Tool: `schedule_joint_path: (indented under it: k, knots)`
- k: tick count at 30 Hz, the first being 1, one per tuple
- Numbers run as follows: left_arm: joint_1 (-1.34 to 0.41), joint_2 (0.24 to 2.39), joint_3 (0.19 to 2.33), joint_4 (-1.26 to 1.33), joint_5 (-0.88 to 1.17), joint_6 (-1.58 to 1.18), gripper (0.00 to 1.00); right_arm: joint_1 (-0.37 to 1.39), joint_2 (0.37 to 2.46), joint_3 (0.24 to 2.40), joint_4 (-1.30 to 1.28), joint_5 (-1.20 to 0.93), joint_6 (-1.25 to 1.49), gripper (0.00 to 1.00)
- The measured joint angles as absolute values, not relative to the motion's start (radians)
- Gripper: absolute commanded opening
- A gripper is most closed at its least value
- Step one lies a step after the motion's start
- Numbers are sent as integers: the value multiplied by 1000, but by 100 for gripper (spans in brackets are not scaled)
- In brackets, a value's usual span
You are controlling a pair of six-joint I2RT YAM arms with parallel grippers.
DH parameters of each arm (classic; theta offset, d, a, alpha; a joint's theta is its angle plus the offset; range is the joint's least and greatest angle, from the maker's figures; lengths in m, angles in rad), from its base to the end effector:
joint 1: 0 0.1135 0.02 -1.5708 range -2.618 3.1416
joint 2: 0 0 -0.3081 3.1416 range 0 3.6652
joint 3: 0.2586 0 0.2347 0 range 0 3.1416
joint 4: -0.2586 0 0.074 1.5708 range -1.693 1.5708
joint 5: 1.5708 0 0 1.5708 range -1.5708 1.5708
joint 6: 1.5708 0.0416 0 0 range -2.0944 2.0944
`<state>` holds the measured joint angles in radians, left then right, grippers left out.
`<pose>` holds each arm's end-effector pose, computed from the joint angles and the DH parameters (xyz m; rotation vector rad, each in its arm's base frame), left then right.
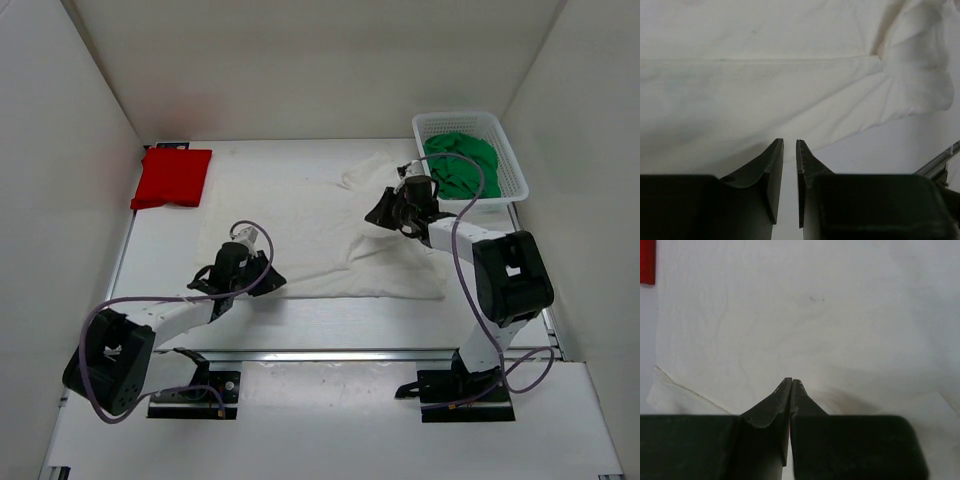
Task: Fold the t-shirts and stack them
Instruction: Fold the flattened tshirt in 1/3 of the way
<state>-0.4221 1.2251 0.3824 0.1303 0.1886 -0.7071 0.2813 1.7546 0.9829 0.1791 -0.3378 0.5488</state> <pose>0.1777 -0.0884 0.1989 -0.2378 2.3884 -0.7788 0.3562 0.1173 0.2379 0.0972 2.2461 0.8299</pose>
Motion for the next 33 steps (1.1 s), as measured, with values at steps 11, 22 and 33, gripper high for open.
schedule_joint_path:
  k: [11, 22, 33]
  knots:
    - [-586, 1369, 484, 166, 168, -704, 26, 347, 1483, 791, 131, -274, 514, 26]
    - [-611, 1378, 472, 202, 167, -707, 27, 443, 1701, 1007, -16, -152, 401, 46]
    - [-602, 1377, 438, 224, 173, -715, 28, 503, 1782, 1102, -150, 62, 372, 38]
